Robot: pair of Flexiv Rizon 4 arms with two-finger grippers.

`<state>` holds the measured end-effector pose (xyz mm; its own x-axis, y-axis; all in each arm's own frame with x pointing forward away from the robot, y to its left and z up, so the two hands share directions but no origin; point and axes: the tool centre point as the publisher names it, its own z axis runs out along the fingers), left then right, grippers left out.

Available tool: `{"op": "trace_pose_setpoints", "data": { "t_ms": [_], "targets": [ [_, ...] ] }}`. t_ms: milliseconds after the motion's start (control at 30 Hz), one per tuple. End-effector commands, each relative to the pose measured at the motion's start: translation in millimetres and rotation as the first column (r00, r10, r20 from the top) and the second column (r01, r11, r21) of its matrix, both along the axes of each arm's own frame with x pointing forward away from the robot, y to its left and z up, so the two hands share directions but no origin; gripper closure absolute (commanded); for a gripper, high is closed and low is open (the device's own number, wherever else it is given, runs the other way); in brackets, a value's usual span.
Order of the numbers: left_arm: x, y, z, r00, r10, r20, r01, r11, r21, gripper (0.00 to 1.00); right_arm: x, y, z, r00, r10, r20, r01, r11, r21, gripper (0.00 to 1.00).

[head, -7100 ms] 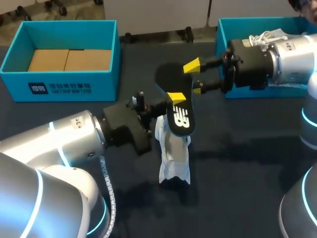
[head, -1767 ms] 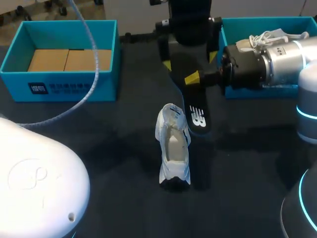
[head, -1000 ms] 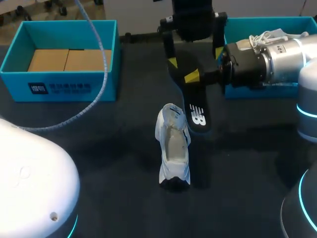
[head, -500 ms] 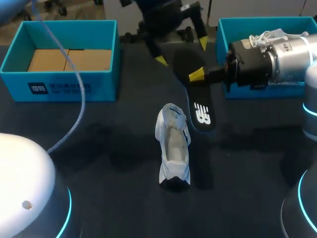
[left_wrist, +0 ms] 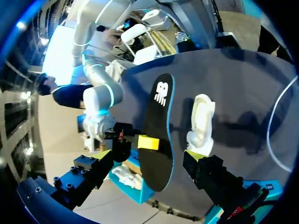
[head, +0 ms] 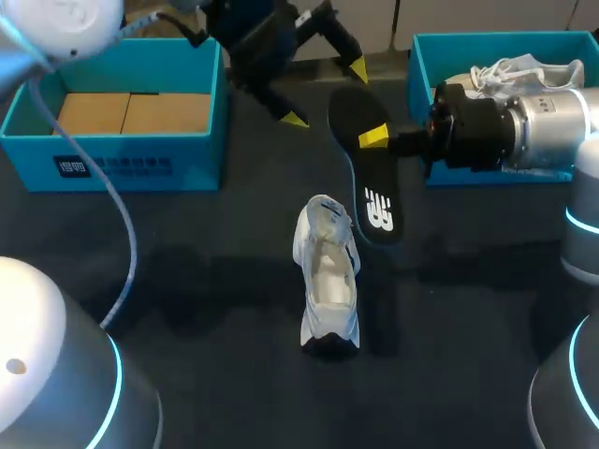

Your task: Take the shoe out of the shoebox, open the shoe tongue, remove and reinsert the insole, then place the shoe into the shoebox

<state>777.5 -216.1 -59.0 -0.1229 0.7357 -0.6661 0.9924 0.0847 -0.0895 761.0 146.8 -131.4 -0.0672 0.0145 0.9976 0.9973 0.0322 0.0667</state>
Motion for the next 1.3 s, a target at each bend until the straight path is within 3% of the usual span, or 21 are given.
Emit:
{"op": "trace_pose_setpoints", "data": {
  "t_ms": [33,233,433,833,1000,1133,1300],
  "targets": [
    [1.3,5,-4,0.999,0.034,0.012,-0.028,0.942,-0.335,0.00,-2.2,1,3,1.000,-0.010,-0.001,0.010,1.000,0.004,1.00],
    [-3.2,15,-1,0.999,-0.049,-0.002,0.043,0.891,-0.452,0.00,-0.9,1,7,1.000,-0.004,-0.012,0.004,1.000,-0.003,1.00],
    [-21.4,24,3,0.972,-0.201,0.126,0.235,0.883,-0.405,0.00,0.1,-3,5,1.000,-0.006,-0.022,0.006,1.000,-0.009,1.00],
    [-21.4,24,3,0.972,-0.201,0.126,0.235,0.883,-0.405,0.00,-8.7,-16,3,0.999,-0.001,-0.037,-0.002,0.997,-0.072,1.00],
    [-21.4,24,3,0.972,-0.201,0.126,0.235,0.883,-0.405,0.00,-10.4,-19,2,1.000,-0.031,-0.005,0.030,0.997,-0.067,1.00],
    [-18.3,24,-25,0.994,-0.070,0.089,0.105,0.865,-0.490,0.00,-9.6,-17,5,0.999,-0.043,0.013,0.043,0.998,-0.049,1.00],
    [-12.4,21,-34,0.997,-0.016,0.080,0.059,0.812,-0.580,0.00,-9.2,-15,5,0.998,-0.054,0.018,0.055,0.998,-0.022,1.00]
  ]
}}
